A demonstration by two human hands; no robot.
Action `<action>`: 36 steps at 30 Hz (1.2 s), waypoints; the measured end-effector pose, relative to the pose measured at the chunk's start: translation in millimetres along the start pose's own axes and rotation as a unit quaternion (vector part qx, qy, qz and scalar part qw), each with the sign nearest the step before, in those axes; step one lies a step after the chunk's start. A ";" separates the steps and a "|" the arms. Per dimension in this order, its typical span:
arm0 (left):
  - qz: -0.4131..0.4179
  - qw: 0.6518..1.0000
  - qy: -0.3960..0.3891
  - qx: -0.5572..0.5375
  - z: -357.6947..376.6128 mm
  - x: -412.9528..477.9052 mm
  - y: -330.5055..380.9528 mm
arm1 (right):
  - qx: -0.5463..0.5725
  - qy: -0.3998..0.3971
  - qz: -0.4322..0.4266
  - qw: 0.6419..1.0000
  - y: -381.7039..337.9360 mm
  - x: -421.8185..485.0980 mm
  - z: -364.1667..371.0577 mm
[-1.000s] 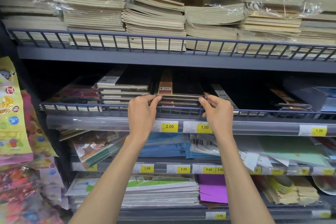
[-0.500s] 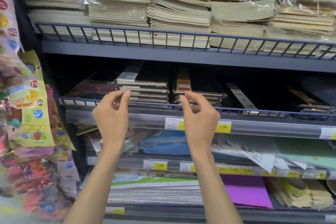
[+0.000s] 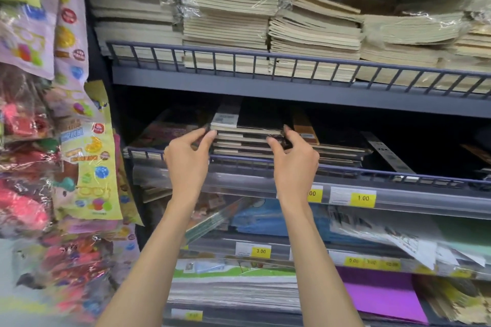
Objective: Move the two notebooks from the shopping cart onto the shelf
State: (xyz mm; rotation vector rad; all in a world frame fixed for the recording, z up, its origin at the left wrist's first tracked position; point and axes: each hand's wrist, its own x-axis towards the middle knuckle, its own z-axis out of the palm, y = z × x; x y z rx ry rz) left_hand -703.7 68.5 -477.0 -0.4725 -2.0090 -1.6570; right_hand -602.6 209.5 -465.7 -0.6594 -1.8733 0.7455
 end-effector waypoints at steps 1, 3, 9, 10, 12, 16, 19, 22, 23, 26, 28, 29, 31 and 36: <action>-0.004 1.000 -0.001 -0.009 0.8 0.5 1.2 | 0.008 0.003 0.005 1.000 1.0 0.9 0.2; -0.015 1.000 -0.011 -0.021 2.1 1.1 3.5 | 0.024 0.007 0.008 1.000 2.4 0.2 0.7; 0.002 1.000 -0.016 -0.017 0.8 -3.2 7.6 | 0.029 0.011 0.006 0.999 5.6 3.2 0.9; 0.008 1.000 -0.018 -0.011 0.3 -3.9 8.1 | 0.037 0.010 0.007 0.999 6.4 5.6 1.2; 0.015 1.000 -0.019 0.001 -0.3 -3.9 9.4 | 0.033 0.009 0.004 0.999 7.7 8.7 1.8; 0.018 1.000 -0.023 -0.004 -0.1 -2.1 6.4 | 0.024 0.007 -0.006 1.000 6.1 7.2 0.1; 0.023 0.999 -0.025 -0.004 0.5 -2.4 4.2 | 0.020 0.008 -0.012 1.000 6.7 7.3 1.0; 0.026 1.000 -0.018 0.003 2.4 -3.6 2.0 | 0.021 -0.001 -0.013 1.000 7.9 6.0 -0.6; 0.028 0.999 -0.016 0.004 2.5 -4.1 1.7 | 0.018 -0.011 -0.015 1.000 8.7 4.6 -2.7; 0.034 0.999 -0.026 0.013 1.0 -5.4 -1.6 | -0.008 -0.045 -0.020 0.999 8.0 0.6 -11.3; 0.039 0.998 -0.041 0.032 -1.5 -8.1 -0.5 | -0.032 -0.056 -0.021 0.998 8.3 -0.2 -17.9; 0.037 0.997 -0.049 0.042 -3.2 -9.1 1.4 | -0.043 -0.060 -0.022 0.997 7.6 -0.4 -22.1; 0.035 0.995 -0.070 0.062 -4.7 -10.4 4.0 | -0.060 -0.074 -0.032 0.995 9.1 -0.1 -28.4; 0.056 0.984 -0.109 0.128 -15.9 -14.1 5.7 | -0.102 -0.095 -0.075 0.987 11.0 -3.1 -40.7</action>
